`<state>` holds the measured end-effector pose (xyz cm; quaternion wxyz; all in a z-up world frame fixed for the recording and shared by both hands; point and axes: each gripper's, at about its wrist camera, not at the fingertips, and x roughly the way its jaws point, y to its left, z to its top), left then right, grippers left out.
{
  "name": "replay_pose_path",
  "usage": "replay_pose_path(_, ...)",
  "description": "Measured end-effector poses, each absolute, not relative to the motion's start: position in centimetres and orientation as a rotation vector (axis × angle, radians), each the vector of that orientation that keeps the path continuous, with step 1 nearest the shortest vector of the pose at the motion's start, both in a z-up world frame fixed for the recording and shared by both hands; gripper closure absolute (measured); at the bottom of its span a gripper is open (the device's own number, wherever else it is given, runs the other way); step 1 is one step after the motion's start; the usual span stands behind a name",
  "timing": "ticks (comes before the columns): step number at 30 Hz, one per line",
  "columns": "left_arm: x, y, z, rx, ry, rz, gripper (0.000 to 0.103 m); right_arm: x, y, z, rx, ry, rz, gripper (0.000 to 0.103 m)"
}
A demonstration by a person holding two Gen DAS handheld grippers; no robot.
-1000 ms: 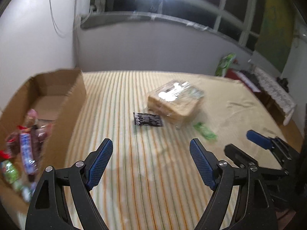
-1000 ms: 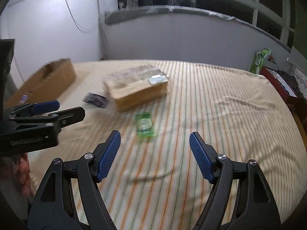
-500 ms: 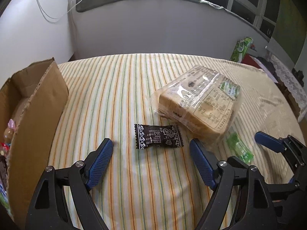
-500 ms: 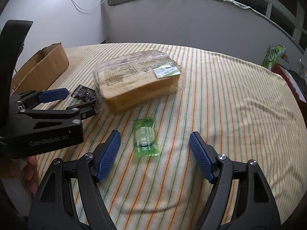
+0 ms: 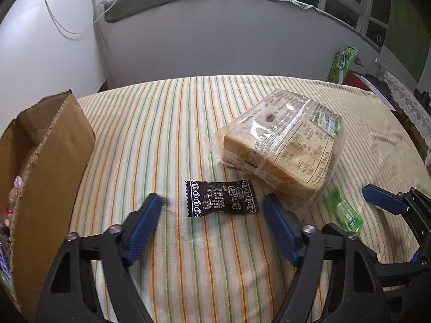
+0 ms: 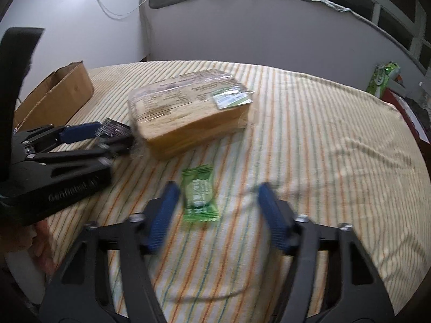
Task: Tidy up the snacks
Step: 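Grasp the black candy packet with the left gripper while the right grasps the green-wrapped candy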
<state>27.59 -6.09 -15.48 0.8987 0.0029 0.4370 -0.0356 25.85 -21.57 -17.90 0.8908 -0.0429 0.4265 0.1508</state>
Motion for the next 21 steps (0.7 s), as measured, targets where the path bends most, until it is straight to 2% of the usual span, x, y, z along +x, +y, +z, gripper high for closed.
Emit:
replay_pose_path(1,27.5,-6.1,-15.4,0.005,0.894,-0.077,0.048,25.8,-21.8,-17.9,-0.083,0.880,0.309,0.061)
replay_pose_path(2,27.4,-6.1,-15.2,0.006,0.886,-0.080,0.064,25.8,-22.1,-17.8,-0.070,0.877,0.307,0.073)
replay_pose_path(3,27.4,-6.1,-15.2,0.006,0.883,-0.079,0.066,25.8,-22.4,-17.8,-0.054,0.876,0.306,0.079)
replay_pose_path(6,27.5,-5.8,-15.2,-0.015,0.880,-0.074,0.075,25.9,-22.4,-17.8,-0.053,0.876,0.307,0.079)
replay_pose_path(21,27.0,-3.5,-15.3,-0.098,0.869,-0.106,0.076,25.6,-24.1,-17.9,0.086,0.857,0.363,0.081)
